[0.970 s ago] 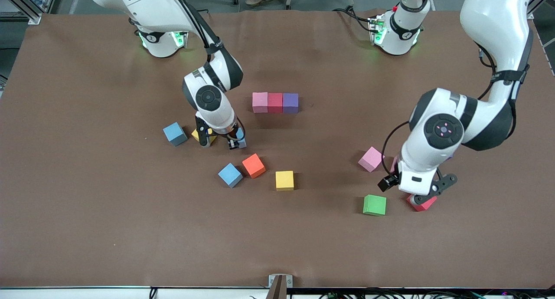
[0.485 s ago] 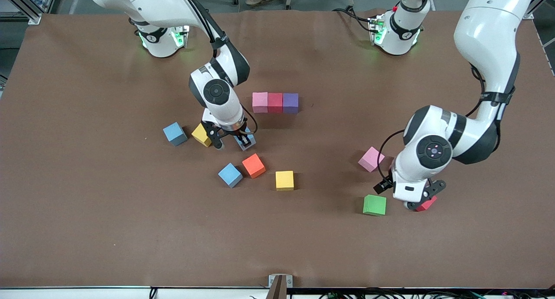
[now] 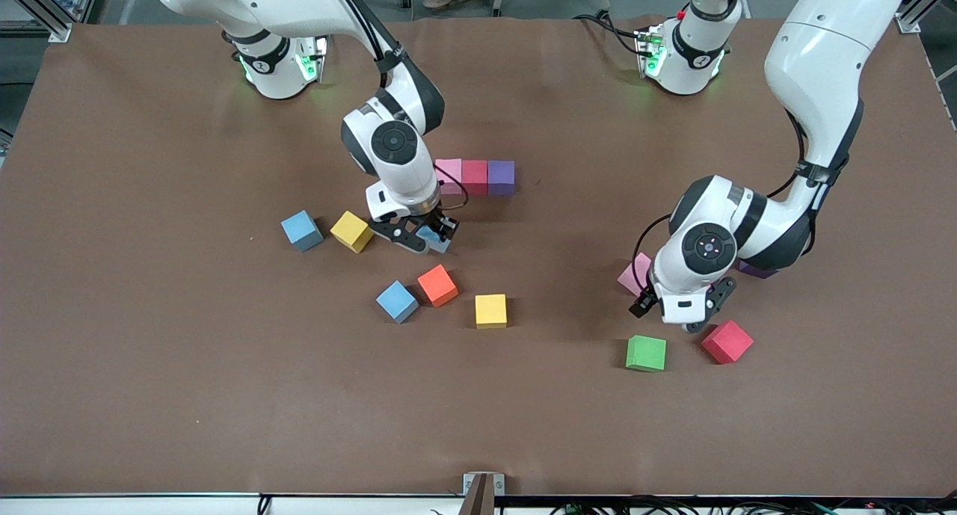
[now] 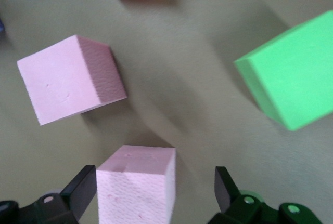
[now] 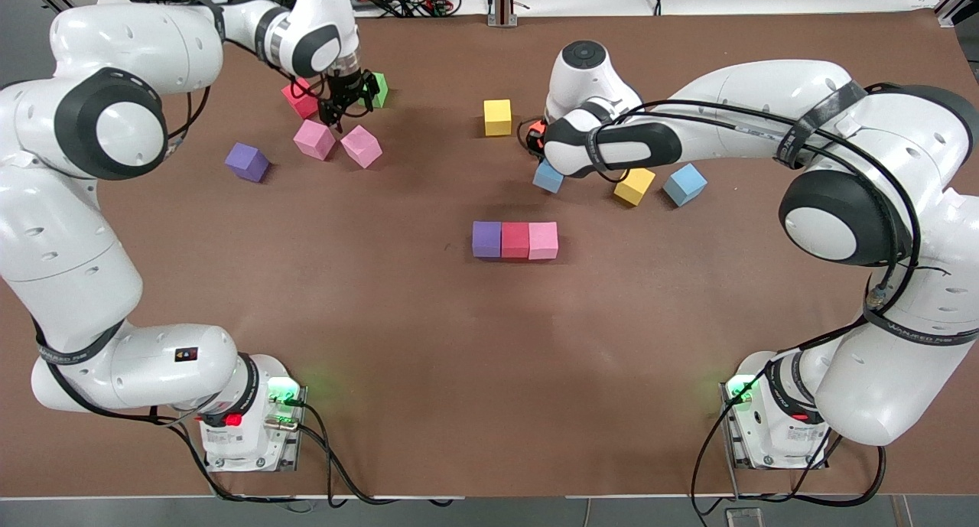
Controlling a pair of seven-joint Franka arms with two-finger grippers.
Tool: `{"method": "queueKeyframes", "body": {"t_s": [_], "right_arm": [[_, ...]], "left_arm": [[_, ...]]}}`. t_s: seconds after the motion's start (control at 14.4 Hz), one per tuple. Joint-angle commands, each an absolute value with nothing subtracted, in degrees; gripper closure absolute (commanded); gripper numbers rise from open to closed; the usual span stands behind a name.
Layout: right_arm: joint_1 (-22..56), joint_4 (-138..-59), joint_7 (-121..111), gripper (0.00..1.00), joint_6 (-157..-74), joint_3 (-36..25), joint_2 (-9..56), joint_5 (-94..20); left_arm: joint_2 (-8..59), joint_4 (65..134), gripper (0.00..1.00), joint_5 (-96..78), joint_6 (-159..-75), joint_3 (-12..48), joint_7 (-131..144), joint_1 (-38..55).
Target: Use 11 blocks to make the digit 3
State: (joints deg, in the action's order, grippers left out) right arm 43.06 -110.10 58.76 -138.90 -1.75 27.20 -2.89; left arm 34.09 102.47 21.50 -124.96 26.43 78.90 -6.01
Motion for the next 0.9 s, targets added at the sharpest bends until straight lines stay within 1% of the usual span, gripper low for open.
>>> {"method": "queueKeyframes", "body": {"t_s": [0.0,0.14,0.42,0.55,0.62,0.69,0.83], "right_arm": [[43.77,-109.69,50.29,1.00,-136.50,-2.11,27.33,-0.19],[44.29,-110.04,49.92,1.00,-136.49,-2.02,27.60,3.15],[45.96,-110.13,48.61,1.00,-136.84,-1.93,28.39,3.60],[47.28,-110.13,48.52,1.00,-137.02,-1.93,29.18,3.69],[47.63,-110.21,48.60,1.00,-137.02,-1.93,29.27,3.69],[47.81,-110.48,48.60,1.00,-137.28,-1.93,29.27,3.60],[47.72,-111.88,48.69,1.00,-138.68,-1.76,29.18,3.08]], "left_arm": [[30.33,107.48,0.00,19.78,-126.04,28.39,79.36,-8.52],[30.23,108.45,0.00,19.78,-125.86,28.39,79.37,-8.61],[31.81,108.72,0.01,19.78,-126.64,28.48,79.28,-8.61],[32.78,108.37,0.03,19.78,-129.10,28.48,79.28,-8.53],[33.65,108.46,0.05,19.78,-130.24,28.48,79.19,-8.61],[34.36,108.46,0.11,19.86,-130.60,28.48,79.19,-8.53],[34.72,108.28,0.34,19.86,-130.78,28.48,79.19,-8.18]]}}
